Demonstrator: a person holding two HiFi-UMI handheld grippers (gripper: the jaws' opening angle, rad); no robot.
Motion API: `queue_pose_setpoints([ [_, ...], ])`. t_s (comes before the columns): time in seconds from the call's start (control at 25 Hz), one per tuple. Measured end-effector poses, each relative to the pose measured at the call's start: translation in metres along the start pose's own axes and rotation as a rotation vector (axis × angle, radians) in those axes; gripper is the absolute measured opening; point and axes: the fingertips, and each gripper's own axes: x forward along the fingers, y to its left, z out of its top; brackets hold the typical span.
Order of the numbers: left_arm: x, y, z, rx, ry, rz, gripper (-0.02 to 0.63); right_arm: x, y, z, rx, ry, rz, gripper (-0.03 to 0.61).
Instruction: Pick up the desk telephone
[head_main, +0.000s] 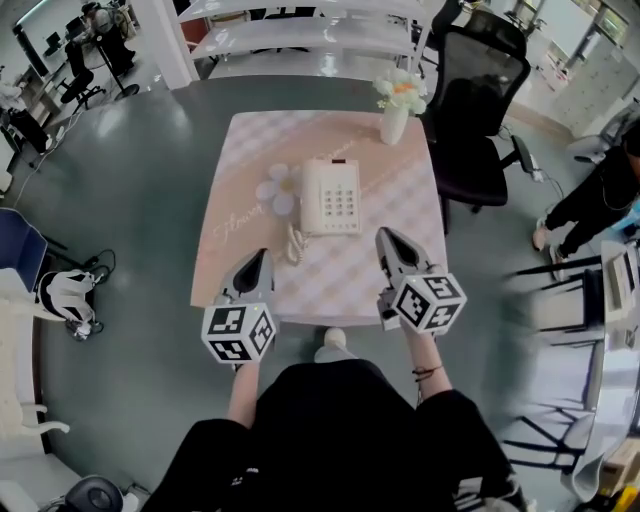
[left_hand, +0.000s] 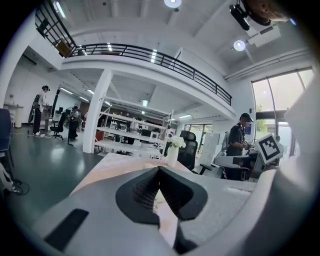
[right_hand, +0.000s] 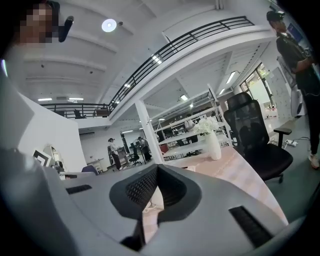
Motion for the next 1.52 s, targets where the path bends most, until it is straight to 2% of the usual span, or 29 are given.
queue_pose_setpoints([
  [0.36, 0.052, 0.003, -0.008, -0.033, 0.032, 0.031, -0.002, 0.047, -0.036, -0.009, 0.003, 0.082, 0.046, -0.008],
  [0.64, 0.083, 0.012, -0.03, -0.061, 0.12, -0.002, -0.002, 0.081, -0.044, -0.028, -0.068, 0.156, 0.08, -0.008],
  [0.76, 0.097, 0.02, -0.036, -0.09, 0.167, -0.008, -0.002, 0.091, -0.047, -0.033, -0.06, 0.171, 0.076, -0.008],
  [1.08, 0.138, 0.028, -0.054, -0.149, 0.276, -0.052, -0.002, 0.115, -0.074, -0.05, 0.066, 0.202, 0.033, -0.008],
  [1.24, 0.156, 0.028, -0.063, -0.191, 0.307, -0.121, 0.001, 0.128, -0.087, -0.06, 0.123, 0.22, 0.017, -0.008],
  [1.36, 0.166, 0.03, -0.072, -0.194, 0.338, -0.156, 0.05, 0.137, -0.091, -0.067, 0.163, 0.224, 0.025, -0.008],
  [1.52, 0.182, 0.038, -0.073, -0.252, 0.331, -0.154, 0.081, 0.152, -0.101, -0.073, 0.179, 0.244, 0.01, 0.005],
])
